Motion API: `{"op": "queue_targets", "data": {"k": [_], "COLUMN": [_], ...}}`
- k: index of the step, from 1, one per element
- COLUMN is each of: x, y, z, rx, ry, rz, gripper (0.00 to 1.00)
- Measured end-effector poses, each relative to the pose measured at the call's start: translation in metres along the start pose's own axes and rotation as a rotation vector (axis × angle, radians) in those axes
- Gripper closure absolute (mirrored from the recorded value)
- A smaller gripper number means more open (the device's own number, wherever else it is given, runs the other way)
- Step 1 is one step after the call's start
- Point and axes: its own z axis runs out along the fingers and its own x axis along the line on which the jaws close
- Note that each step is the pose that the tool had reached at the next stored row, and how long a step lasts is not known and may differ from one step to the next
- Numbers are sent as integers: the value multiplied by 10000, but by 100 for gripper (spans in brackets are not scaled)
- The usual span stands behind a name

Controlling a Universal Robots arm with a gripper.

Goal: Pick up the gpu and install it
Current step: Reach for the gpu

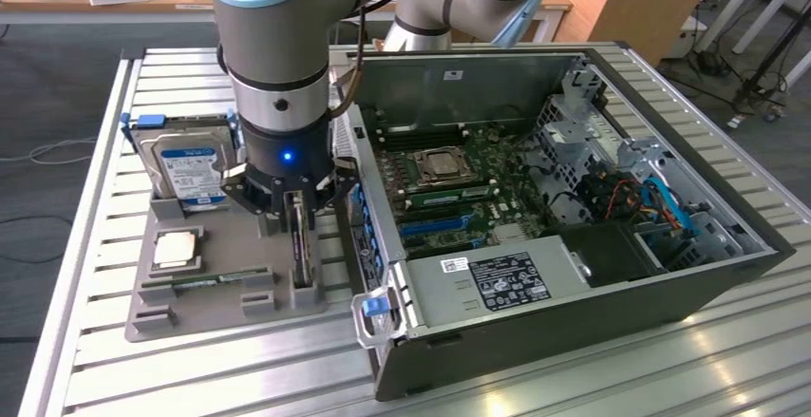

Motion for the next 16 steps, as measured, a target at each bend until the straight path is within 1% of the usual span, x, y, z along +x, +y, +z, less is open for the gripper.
{"op": "queue_targets", "data": {"k": [8,14,16], "x": [1,1,2], "y": [6,4,3], "z": [22,82,88], "rx": [-4,-7,-4], "ry": [1,-1,1], "rz": [1,0,0], "gripper": [63,63,63]}}
